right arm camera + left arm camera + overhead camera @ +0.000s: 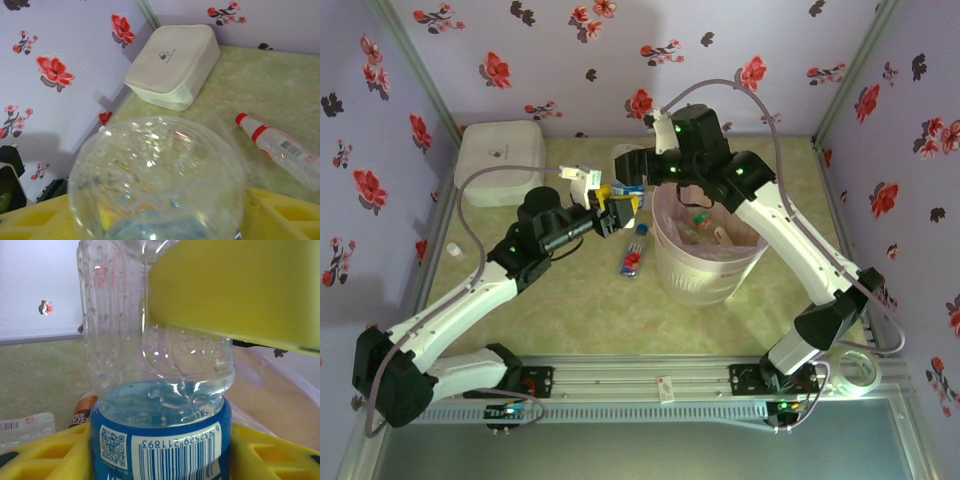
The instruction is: Put the plastic bottles in the bin
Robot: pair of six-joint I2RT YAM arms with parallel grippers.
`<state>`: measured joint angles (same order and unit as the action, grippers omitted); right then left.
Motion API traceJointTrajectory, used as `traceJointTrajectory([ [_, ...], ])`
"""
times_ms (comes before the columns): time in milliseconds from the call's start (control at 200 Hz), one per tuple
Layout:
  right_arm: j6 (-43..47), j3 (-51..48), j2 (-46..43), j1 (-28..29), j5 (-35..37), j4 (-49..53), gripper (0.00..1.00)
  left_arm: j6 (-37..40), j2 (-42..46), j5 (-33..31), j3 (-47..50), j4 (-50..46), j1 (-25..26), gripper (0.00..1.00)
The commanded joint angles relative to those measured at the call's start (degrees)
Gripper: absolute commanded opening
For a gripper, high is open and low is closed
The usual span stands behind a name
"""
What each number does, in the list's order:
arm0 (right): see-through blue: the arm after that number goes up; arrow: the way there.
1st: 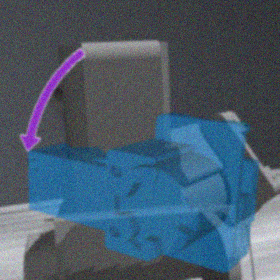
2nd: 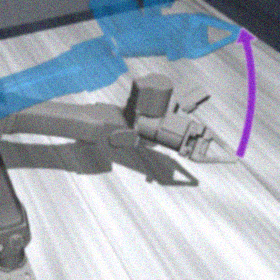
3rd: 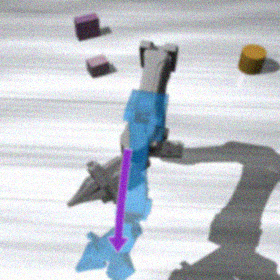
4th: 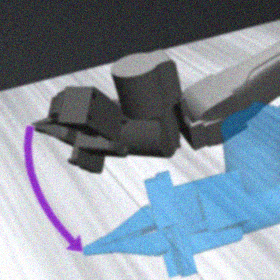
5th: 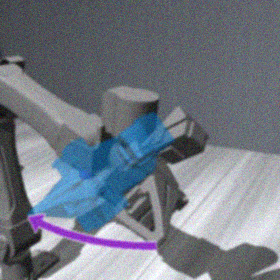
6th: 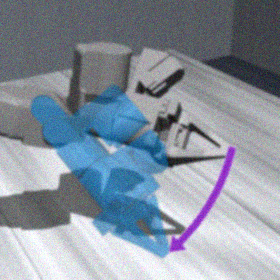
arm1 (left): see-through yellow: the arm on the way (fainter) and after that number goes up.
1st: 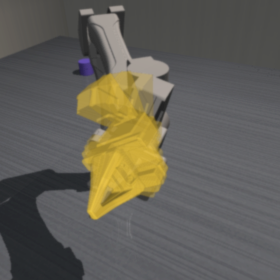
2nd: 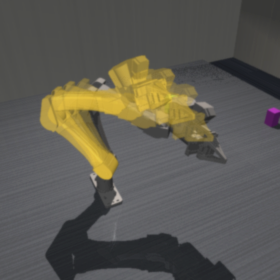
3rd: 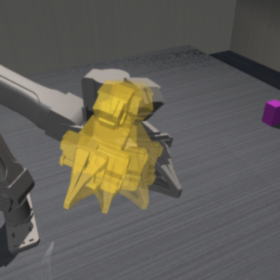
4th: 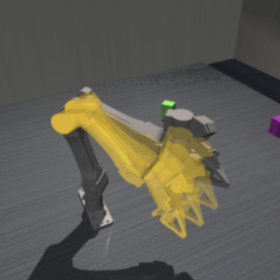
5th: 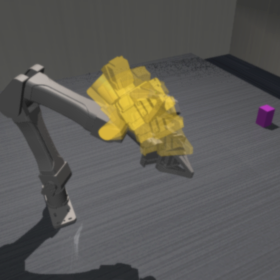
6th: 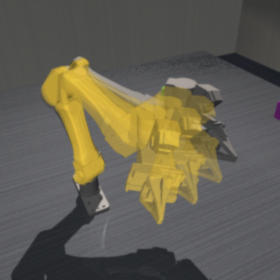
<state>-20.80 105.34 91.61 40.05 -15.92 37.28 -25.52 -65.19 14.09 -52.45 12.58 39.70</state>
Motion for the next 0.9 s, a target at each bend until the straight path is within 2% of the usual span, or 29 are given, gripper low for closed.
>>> traceJointTrajectory([
  [0, -0.75, 1.58, 1.20, 0.11, -0.77, -1.98, 0.65, 0.91, -0.03, 2.26, -1.30, 4.38, 0.64, 0.33],
  [95, -1.08, 0.78, 0.43, 0.11, -0.71, -3.13, 0.54, 0.84, 0.06, 2.18, -1.34, 4.30, 0.65, 0.33],
  [130, -1.15, 0.42, 0.04, 0.11, -0.55, -3.63, 0.52, 0.78, 0.06, 2.17, -1.30, 4.43, 0.65, 0.36],
  [160, -1.04, 0.30, -0.32, 0.11, -0.38, -3.87, 0.52, 0.58, 0.06, 1.89, -1.26, 4.55, 0.63, 0.42],
  [315, 0.55, 1.34, -1.41, -0.06, 1.52, -4.02, 0.51, 0.21, 0.70, 0.93, -0.40, 5.16, 0.68, 0.86],
  [410, 1.74, 3.79, -1.09, -0.63, 2.04, -3.02, 0.51, 0.16, 1.55, 0.61, 0.43, 5.02, 0.50, 0.99],
  [775, 4.69, 8.09, -3.99, -5.16, 4.56, 0.25, 0.51, 0.68, 8.52, -2.12, 6.57, 0.22, -1.57, 1.00],
  [895, 6.56, 8.60, -6.81, -7.29, 6.04, 3.56, 0.51, -5.49, 8.03, -2.40, 8.89, -0.65, -5.66, 1.00],
])
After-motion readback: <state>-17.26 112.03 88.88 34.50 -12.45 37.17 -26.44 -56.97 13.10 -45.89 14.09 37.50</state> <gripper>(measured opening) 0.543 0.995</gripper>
